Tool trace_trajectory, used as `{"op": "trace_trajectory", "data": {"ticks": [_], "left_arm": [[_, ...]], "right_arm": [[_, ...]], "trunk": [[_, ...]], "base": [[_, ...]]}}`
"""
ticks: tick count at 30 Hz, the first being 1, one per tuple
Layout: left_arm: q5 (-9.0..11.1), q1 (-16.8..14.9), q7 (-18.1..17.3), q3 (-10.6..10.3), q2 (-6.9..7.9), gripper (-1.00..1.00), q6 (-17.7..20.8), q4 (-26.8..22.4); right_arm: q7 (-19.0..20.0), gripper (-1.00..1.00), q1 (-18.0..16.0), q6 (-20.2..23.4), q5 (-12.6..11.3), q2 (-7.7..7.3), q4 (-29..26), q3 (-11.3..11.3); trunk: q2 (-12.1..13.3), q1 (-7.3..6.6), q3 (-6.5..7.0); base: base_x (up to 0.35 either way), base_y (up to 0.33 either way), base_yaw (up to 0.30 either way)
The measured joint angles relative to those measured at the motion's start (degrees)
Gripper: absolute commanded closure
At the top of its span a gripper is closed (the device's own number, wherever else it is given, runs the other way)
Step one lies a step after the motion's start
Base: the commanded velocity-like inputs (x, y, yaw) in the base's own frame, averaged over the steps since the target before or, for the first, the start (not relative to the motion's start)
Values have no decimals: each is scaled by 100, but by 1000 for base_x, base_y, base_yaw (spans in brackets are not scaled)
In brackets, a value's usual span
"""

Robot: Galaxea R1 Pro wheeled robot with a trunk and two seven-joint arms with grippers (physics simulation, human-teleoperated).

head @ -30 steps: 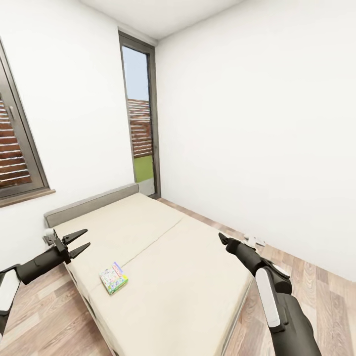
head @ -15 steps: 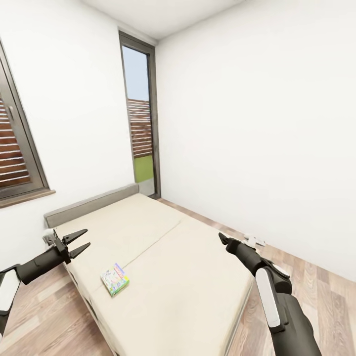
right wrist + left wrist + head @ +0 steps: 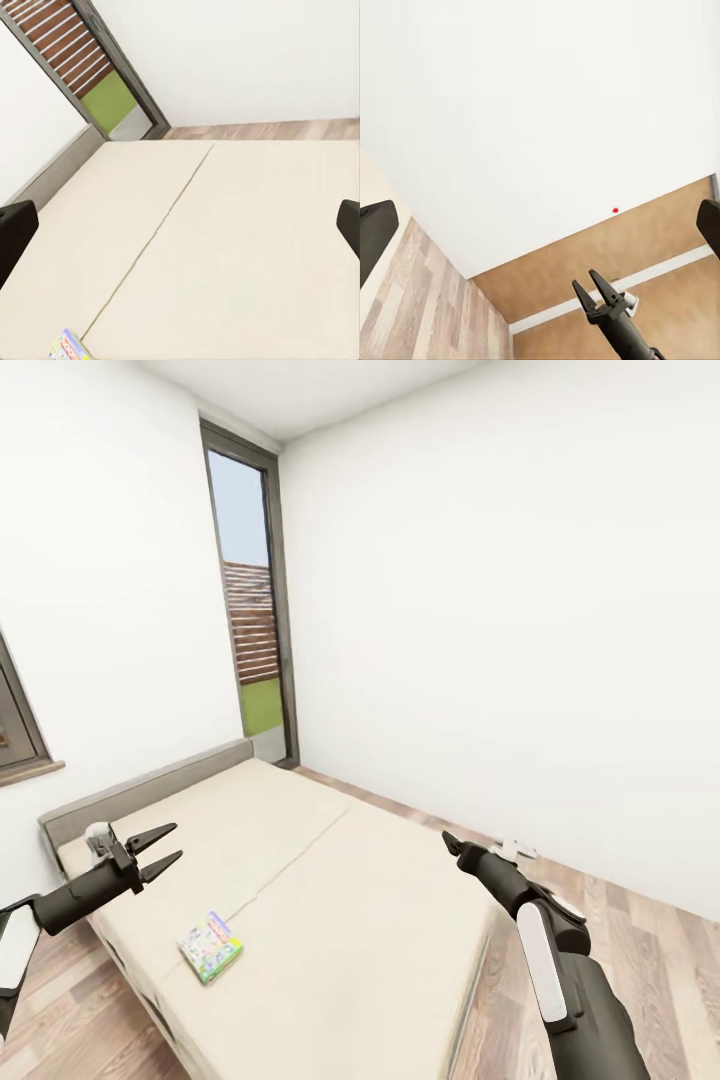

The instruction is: Put all the toys in the child's room - the three board games (two on the bed and one on the table), the two jigsaw puzzles on the table, and the tennis ball on the table - inside the toy box on the table in the child's room.

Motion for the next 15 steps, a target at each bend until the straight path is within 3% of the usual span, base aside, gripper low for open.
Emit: {"op": "trace_trajectory", "data": {"ticks": [15], "left_arm": [[0, 1, -4, 5, 1, -100, 0, -2]], "right_arm": [[-3, -100, -1, -1, 1, 0, 1, 9]], "trunk": [[0, 0, 4]], "base": [[0, 63, -13]]}}
